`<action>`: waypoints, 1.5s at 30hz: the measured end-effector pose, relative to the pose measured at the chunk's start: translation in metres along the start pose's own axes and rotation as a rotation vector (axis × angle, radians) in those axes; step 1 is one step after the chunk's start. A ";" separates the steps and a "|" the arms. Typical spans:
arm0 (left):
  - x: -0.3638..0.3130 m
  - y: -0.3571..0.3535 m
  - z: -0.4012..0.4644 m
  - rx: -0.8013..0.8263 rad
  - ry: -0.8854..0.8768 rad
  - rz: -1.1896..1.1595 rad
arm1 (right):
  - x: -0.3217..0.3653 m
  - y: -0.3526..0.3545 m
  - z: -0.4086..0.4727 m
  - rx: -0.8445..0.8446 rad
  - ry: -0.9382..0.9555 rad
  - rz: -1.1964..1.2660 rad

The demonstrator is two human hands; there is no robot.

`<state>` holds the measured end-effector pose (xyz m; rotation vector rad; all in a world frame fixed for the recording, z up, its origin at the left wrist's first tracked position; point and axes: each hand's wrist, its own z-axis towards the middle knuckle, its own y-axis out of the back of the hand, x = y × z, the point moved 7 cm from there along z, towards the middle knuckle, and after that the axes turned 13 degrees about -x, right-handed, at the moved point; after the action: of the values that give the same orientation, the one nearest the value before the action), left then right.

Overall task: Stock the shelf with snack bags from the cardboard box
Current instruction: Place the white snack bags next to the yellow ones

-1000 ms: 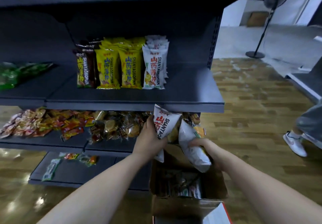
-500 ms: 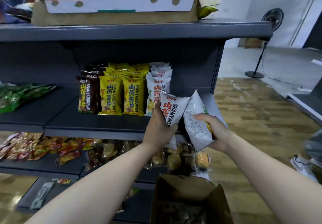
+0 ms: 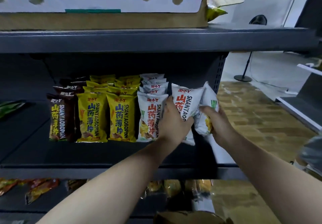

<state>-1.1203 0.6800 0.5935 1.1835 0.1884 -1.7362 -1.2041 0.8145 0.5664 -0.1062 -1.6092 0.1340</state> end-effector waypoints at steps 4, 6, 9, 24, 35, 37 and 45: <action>0.005 -0.025 0.020 -0.027 0.029 0.004 | 0.006 -0.001 0.030 -0.149 0.172 -0.072; 0.007 -0.036 0.030 -0.038 0.037 -0.011 | 0.001 0.002 0.043 -0.242 0.176 -0.071; 0.015 -0.055 0.047 -0.036 0.049 0.004 | -0.001 0.003 0.058 -0.305 0.191 -0.070; 0.066 -0.104 0.092 -0.148 0.152 0.487 | -0.025 -0.029 0.095 -0.356 0.352 -0.174; 0.085 -0.121 0.105 -0.258 0.168 0.436 | -0.038 -0.038 0.112 -0.358 0.329 -0.174; 0.091 -0.128 0.100 -0.204 0.162 0.490 | -0.039 -0.038 0.114 -0.352 0.333 -0.176; 0.098 -0.134 0.095 -0.115 0.258 0.386 | -0.040 -0.037 0.116 -0.320 0.351 -0.126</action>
<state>-1.2883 0.6289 0.5162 1.2622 0.1969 -1.2220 -1.3176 0.7699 0.5280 -0.2604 -1.2707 -0.2310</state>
